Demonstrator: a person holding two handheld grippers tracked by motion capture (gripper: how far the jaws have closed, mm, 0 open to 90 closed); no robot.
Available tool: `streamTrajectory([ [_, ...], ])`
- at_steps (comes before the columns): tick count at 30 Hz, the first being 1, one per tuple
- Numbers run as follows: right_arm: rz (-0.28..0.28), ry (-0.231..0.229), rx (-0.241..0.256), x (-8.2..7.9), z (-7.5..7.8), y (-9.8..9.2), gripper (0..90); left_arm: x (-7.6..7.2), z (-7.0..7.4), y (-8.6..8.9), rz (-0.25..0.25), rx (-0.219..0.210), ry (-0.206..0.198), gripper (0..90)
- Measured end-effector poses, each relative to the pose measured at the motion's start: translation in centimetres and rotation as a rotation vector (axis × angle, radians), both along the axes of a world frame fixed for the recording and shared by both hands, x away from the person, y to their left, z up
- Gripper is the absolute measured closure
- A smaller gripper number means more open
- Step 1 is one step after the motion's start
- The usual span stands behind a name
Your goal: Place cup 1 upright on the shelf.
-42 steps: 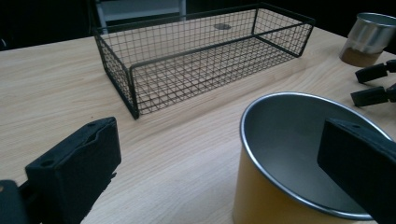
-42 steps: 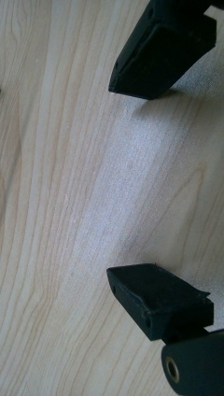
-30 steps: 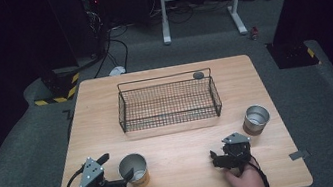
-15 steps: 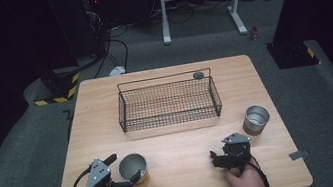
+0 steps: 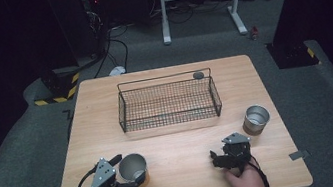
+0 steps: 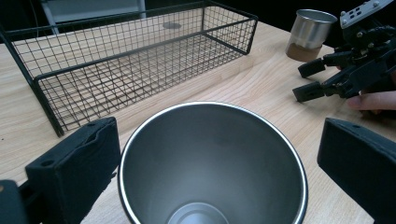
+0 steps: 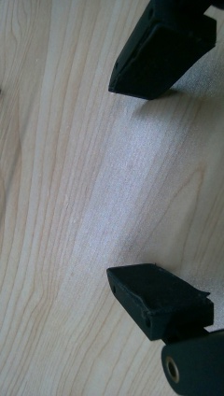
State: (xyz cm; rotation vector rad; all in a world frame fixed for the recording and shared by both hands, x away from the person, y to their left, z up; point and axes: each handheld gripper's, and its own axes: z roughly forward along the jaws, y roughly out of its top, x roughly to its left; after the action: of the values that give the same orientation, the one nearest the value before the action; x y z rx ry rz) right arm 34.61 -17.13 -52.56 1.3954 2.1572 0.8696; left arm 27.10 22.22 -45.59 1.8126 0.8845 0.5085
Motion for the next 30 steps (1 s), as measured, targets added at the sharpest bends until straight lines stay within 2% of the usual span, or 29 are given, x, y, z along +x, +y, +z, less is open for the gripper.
streamTrajectory([
  [30,0.000,0.000,0.000,0.0,0.0,0.0,10.3,0.3,-1.4,-0.2,-0.010,0.052,0.015,0.5],
])
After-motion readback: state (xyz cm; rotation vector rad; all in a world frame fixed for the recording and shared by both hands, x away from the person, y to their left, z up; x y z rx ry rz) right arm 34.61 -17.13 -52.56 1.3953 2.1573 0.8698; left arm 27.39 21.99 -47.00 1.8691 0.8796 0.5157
